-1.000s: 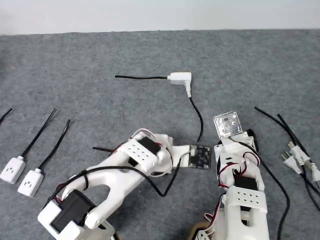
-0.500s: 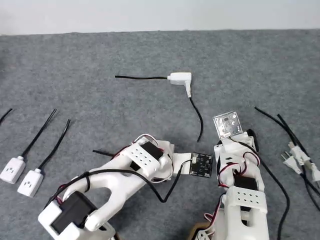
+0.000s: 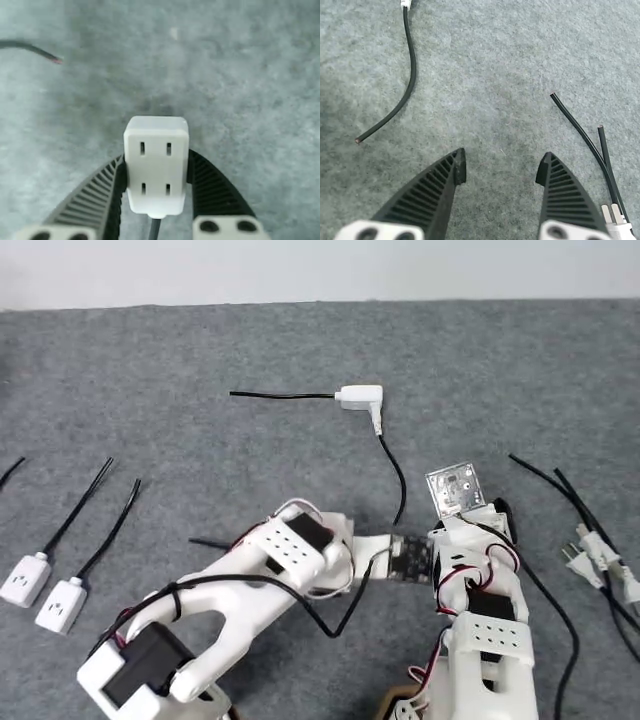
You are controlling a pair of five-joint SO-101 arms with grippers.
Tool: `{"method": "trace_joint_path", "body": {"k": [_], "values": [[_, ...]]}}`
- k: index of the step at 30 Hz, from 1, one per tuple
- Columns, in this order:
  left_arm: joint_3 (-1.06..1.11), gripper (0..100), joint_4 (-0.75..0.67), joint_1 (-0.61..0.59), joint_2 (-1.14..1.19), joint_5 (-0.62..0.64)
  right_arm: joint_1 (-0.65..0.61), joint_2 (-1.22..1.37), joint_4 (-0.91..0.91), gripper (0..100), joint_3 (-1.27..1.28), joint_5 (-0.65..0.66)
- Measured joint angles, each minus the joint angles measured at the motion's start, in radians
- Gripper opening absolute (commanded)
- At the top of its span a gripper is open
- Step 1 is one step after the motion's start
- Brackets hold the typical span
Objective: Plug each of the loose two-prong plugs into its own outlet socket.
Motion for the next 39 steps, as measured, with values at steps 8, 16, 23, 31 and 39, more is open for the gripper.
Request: {"method": "trace_joint_path", "body": {"k": [8,16,23,31,39], "values": [[-0.051,2,-0.066,-0.094,0.011,0.028,0.0,0.0,0.0,23.3,0.0,0.0],[-0.072,2,-0.155,-0.077,0.178,0.089,0.0,0.0,0.0,23.3,0.0,0.0],[-0.101,2,-0.054,-0.031,0.18,0.094,0.0,0.0,0.0,23.3,0.0,0.0],[-0.106,5,-0.048,-0.023,0.18,0.094,0.002,0.0,0.0,23.3,0.0,0.0],[-0.11,33,0.012,-0.021,0.18,0.115,0.0,0.0,0.0,23.3,0.0,0.0]]}}
